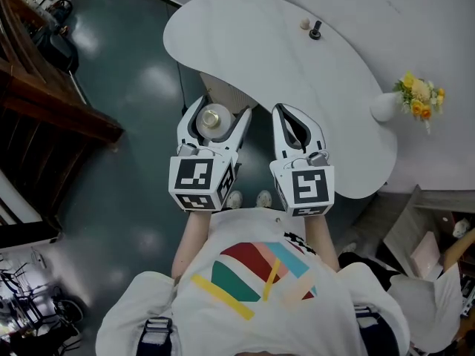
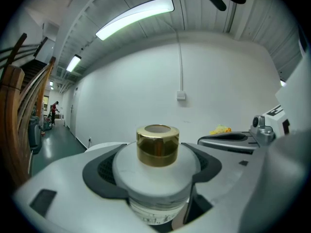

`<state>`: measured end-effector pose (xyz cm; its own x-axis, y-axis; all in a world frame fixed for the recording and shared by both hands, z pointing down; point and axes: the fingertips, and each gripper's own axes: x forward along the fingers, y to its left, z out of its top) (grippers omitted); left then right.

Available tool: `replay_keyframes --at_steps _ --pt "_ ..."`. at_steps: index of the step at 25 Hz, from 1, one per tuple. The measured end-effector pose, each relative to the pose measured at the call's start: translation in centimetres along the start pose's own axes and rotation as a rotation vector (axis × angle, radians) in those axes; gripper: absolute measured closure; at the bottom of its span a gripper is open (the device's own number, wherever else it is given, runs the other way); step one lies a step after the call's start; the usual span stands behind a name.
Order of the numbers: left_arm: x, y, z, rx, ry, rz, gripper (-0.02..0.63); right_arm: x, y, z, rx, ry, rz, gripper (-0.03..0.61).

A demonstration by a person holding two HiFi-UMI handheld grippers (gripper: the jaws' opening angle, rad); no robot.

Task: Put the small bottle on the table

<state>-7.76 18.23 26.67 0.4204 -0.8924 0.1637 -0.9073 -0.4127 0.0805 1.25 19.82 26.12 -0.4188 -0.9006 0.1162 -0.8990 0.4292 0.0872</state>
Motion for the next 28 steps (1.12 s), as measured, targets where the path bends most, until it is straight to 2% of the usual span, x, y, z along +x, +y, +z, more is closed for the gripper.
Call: replay_keyframes --at_steps 10,16,28 --pt "0.3 -1.1 -1.0 -0.054 -0.012 0.107 0.273 -0.8 -3.3 -2.2 -0.009 0.031 0.056 0.568" --pt "0.2 -1.6 -1.2 -0.057 -0.025 0.137 0.273 -0.7 -3.9 -2.1 -0.030 0.014 0.082 0.568" --pt "0.7 1.4 -0.6 -0.076 -0.079 0.202 0.273 0.4 -4.0 -1.8 -0.097 0.010 0.100 0.568"
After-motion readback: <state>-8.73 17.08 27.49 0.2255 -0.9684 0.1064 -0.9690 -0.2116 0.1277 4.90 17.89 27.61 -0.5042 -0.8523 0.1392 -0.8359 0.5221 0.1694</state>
